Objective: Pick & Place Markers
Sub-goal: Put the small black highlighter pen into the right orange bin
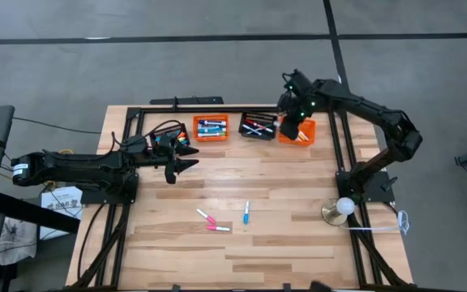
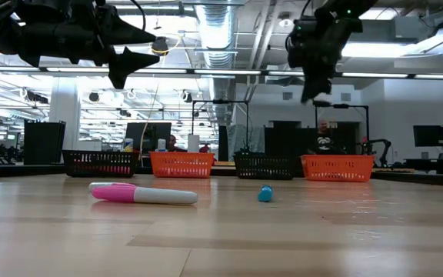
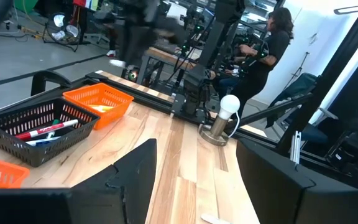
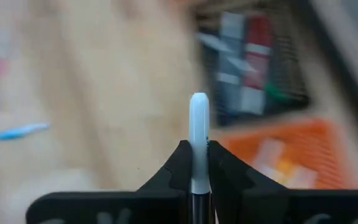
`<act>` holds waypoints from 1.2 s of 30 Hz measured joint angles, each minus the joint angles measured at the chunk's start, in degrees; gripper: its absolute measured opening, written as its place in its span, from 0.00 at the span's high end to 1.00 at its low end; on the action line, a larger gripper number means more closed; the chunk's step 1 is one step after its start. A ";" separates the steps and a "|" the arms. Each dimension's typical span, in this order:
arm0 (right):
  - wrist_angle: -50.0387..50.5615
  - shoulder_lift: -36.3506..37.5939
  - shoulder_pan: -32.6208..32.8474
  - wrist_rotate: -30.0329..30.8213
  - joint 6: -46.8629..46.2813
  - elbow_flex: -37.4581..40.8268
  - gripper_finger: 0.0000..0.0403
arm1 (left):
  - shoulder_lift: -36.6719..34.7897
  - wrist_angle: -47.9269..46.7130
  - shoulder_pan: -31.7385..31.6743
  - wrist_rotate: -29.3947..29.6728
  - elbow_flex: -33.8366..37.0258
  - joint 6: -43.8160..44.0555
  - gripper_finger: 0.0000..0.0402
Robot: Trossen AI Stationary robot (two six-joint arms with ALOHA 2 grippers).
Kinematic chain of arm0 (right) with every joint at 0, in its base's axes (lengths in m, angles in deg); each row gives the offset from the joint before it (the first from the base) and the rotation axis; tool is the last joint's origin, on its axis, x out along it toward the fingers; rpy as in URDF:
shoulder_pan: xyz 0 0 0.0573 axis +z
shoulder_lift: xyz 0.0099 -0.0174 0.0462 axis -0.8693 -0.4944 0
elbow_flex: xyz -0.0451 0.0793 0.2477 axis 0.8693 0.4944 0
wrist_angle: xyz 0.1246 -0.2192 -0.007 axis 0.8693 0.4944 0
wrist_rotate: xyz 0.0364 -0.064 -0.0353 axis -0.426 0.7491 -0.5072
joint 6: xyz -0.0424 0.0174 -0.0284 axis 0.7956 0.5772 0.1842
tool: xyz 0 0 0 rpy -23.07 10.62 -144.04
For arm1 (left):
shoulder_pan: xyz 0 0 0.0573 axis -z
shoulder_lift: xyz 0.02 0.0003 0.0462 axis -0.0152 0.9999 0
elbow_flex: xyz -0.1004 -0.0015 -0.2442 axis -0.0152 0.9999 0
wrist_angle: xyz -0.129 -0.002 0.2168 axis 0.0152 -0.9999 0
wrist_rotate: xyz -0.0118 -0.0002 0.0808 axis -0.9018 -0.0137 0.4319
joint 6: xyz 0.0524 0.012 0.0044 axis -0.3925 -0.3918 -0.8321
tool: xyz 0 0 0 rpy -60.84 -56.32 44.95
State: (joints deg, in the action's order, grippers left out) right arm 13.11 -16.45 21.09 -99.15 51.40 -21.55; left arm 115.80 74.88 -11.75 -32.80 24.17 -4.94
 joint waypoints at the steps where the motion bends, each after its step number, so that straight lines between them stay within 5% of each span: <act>1: -0.04 0.00 -0.46 4.35 0.00 0.00 0.94 | -0.01 0.06 -0.01 0.02 0.00 0.00 0.45; 7: -0.05 -1.08 -3.22 19.71 1.56 0.05 0.92 | -0.01 0.33 -0.01 0.02 0.00 -0.01 0.45; 26: -2.57 -19.44 -8.48 18.33 -0.53 3.15 0.92 | -0.01 0.37 0.00 0.03 0.00 -0.02 0.45; 36: -6.55 -20.96 -8.78 18.47 -0.69 3.15 0.89 | -0.02 0.35 -0.02 0.04 0.00 -0.02 0.45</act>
State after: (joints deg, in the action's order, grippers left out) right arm 6.56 -37.41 12.30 -80.68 50.71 -18.40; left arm 115.79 75.23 -11.77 -32.76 24.17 -4.96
